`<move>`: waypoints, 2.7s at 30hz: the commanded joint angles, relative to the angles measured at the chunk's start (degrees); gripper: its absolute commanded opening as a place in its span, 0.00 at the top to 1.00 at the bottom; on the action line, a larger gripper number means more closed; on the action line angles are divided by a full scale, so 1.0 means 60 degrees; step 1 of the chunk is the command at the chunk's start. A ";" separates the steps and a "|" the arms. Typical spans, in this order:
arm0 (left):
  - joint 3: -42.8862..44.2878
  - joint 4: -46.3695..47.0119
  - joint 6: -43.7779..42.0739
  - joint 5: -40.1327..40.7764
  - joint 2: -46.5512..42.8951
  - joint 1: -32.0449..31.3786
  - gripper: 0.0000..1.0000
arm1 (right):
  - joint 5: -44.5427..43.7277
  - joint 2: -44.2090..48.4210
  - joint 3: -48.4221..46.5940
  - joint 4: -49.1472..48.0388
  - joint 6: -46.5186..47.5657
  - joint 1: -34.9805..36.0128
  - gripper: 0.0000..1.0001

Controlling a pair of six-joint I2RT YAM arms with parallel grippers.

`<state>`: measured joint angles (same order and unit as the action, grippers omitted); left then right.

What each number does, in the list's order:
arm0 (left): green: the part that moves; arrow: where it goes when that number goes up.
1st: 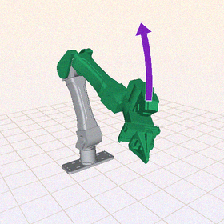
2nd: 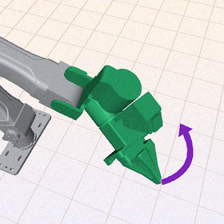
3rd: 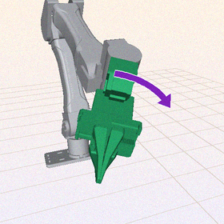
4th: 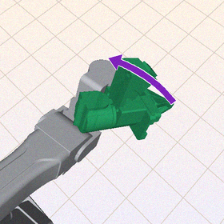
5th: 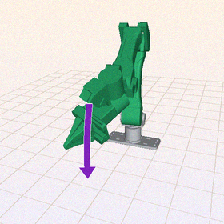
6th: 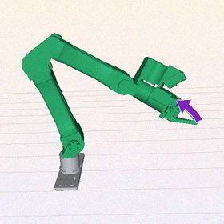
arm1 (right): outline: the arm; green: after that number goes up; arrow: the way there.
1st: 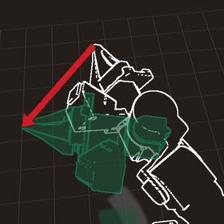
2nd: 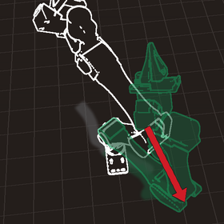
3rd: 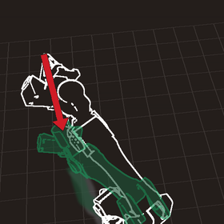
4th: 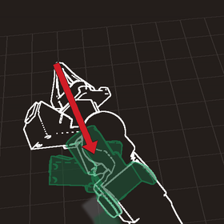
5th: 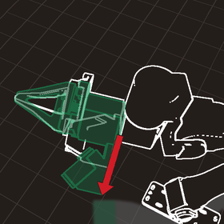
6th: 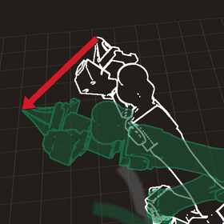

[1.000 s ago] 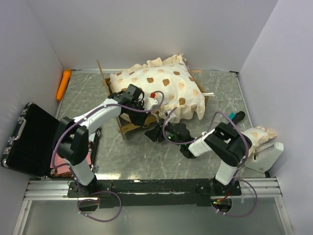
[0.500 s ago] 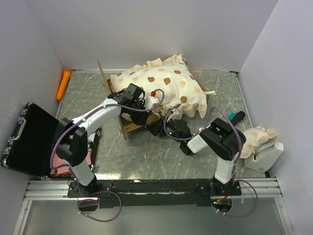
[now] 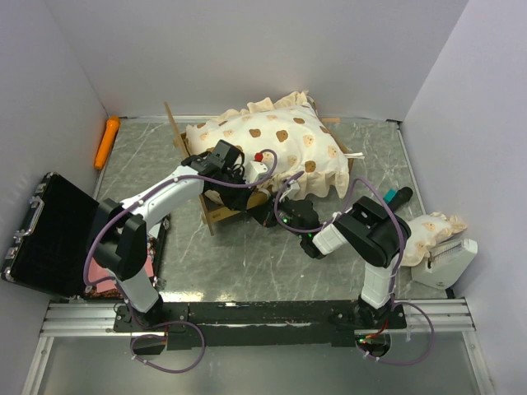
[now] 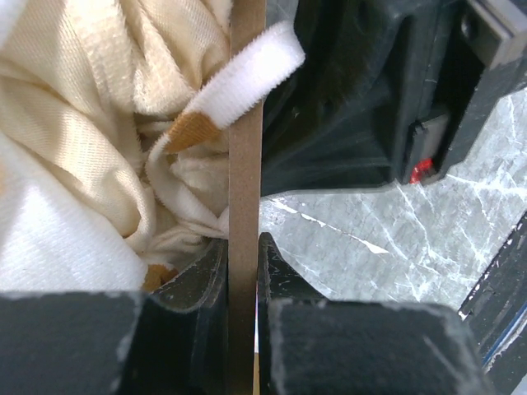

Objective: Set up the pet bed

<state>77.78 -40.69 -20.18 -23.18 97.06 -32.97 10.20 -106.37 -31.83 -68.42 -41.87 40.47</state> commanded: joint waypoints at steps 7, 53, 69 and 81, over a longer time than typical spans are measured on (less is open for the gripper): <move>0.0279 0.0540 0.0931 -0.0900 -0.1249 -0.0159 0.99 | -0.0178 -0.0012 0.0061 -0.0287 0.0267 -0.0299 1.00; -0.1772 0.1905 -0.0737 0.1359 -0.0546 0.1145 0.99 | 0.0527 0.3402 0.0913 0.4651 0.2804 0.3730 1.00; -0.0791 0.0055 -0.1573 -0.0709 -0.1864 0.0123 0.38 | 0.1171 0.1718 0.1702 0.1387 0.0914 0.2572 1.00; 0.0484 0.1419 -0.1469 0.1299 0.0112 -0.0320 0.41 | 0.1113 0.1658 0.2039 0.1180 0.0869 0.2352 1.00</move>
<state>78.83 -33.52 -27.81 -18.92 94.63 -35.11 14.90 -97.27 -20.32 -60.01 -36.77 54.54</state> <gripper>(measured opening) 0.580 0.011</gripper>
